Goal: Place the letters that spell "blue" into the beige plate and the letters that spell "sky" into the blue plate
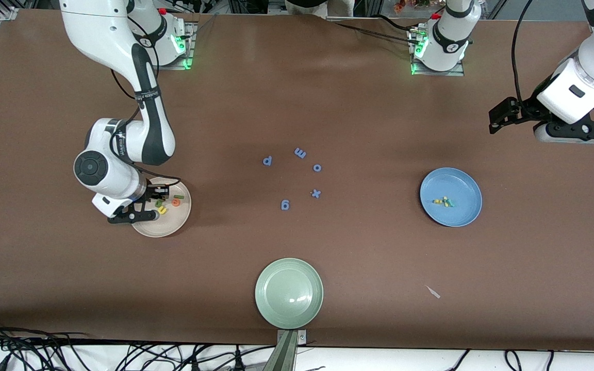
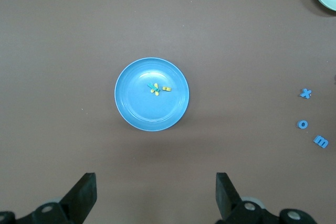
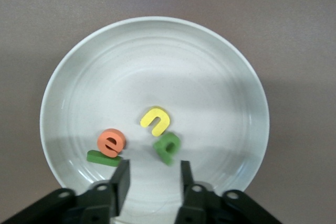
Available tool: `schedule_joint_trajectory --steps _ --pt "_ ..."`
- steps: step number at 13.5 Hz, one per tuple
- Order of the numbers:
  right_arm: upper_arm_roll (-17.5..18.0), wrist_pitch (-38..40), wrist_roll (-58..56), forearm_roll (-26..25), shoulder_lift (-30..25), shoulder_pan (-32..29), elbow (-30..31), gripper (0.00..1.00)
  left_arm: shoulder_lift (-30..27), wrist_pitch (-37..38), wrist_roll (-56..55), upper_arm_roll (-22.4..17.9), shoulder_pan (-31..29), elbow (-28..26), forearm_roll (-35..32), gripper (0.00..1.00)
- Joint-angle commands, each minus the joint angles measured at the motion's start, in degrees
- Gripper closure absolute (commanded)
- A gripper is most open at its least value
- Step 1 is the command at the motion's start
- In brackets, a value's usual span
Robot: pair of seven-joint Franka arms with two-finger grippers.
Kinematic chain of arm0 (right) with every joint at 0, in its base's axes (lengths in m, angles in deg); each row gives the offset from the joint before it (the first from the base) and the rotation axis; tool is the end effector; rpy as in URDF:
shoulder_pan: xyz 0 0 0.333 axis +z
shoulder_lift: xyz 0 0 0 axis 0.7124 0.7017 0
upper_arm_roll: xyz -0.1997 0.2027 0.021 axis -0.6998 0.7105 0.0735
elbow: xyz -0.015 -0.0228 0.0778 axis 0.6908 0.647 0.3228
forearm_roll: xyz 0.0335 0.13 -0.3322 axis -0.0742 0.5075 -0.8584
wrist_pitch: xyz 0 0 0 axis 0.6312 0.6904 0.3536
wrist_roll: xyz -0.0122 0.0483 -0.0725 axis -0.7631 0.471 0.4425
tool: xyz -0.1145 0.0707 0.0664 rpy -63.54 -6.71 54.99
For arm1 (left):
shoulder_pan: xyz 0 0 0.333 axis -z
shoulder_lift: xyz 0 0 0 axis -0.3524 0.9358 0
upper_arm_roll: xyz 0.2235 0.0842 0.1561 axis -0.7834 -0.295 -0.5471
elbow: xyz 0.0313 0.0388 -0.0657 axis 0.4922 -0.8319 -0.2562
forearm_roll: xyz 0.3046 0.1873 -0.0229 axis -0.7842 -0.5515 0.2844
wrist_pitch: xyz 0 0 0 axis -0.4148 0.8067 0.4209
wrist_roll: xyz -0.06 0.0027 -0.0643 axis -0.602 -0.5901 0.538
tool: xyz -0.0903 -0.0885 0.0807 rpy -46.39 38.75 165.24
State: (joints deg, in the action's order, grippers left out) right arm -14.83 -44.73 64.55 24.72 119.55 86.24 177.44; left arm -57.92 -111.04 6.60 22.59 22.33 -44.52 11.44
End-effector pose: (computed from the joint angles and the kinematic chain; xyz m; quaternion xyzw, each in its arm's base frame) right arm 0.5736 0.0931 0.1874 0.9970 0.0588 -0.0407 0.0288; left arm 0.5106 -0.0603 0.5186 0.9998 -0.0078 -0.0188 0.0051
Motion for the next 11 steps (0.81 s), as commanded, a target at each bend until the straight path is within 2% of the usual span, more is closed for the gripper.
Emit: schedule_joint_trajectory --steps 1,4,7,10,11 --pt "0.1 -0.4 -0.4 1.1 -2.7 0.6 0.9 0.42 0.0 1.3 1.0 0.1 -0.1 1.2 1.4 0.00" --pt "0.1 0.9 1.7 1.2 -2.8 0.8 -0.9 0.42 0.0 1.3 1.0 0.1 -0.1 1.2 1.4 0.00" --pt "-1.0 9.8 3.5 0.7 -3.3 0.8 -6.4 0.39 0.0 1.3 1.0 0.1 -0.1 1.2 1.4 0.00" --pt "-4.8 18.8 3.3 0.0 -3.4 0.8 -12.4 0.00 0.0 1.3 1.0 0.1 -0.1 1.2 1.4 0.00" --pt "-5.6 22.4 3.4 -1.3 -3.4 0.9 -15.2 0.00 0.0 1.3 1.0 0.1 -0.1 1.2 1.4 0.00"
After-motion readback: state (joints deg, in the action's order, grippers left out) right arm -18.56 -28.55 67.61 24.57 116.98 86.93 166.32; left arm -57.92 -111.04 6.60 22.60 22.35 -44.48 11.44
